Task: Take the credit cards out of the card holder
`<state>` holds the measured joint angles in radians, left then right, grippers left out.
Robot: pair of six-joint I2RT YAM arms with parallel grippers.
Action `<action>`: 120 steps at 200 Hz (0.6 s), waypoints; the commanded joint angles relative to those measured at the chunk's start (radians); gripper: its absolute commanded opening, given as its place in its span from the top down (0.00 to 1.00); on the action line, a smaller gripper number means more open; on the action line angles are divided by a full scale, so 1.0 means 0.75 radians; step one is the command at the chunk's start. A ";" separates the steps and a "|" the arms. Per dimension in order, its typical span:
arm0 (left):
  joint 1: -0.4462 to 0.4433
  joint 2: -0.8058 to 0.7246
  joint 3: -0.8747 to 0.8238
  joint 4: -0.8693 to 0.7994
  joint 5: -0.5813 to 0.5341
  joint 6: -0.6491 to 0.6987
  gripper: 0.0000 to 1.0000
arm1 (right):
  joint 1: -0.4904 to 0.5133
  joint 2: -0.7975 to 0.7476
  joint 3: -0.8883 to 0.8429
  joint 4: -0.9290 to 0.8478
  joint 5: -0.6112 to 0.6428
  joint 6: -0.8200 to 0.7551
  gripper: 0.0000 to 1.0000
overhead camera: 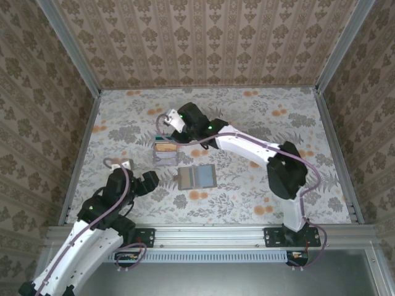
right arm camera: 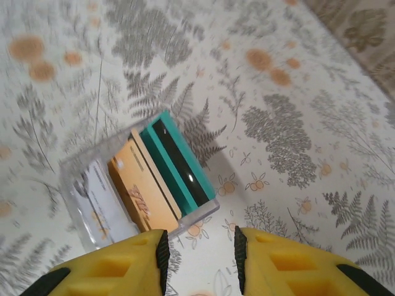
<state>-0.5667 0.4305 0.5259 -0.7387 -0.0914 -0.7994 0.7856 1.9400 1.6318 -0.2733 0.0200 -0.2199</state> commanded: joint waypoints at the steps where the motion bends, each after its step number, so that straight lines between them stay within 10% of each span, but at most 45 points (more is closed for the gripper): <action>1: 0.009 0.089 -0.024 0.165 0.141 0.026 0.19 | -0.008 -0.135 -0.193 0.154 0.048 0.329 0.63; 120: -0.289 0.707 0.001 0.590 0.152 -0.006 0.54 | -0.013 -0.538 -1.069 0.213 0.042 0.969 0.65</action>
<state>-0.7479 0.8886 0.4862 -0.3714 0.0406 -0.7940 0.7803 1.5742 0.8993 -0.1452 0.0677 0.3908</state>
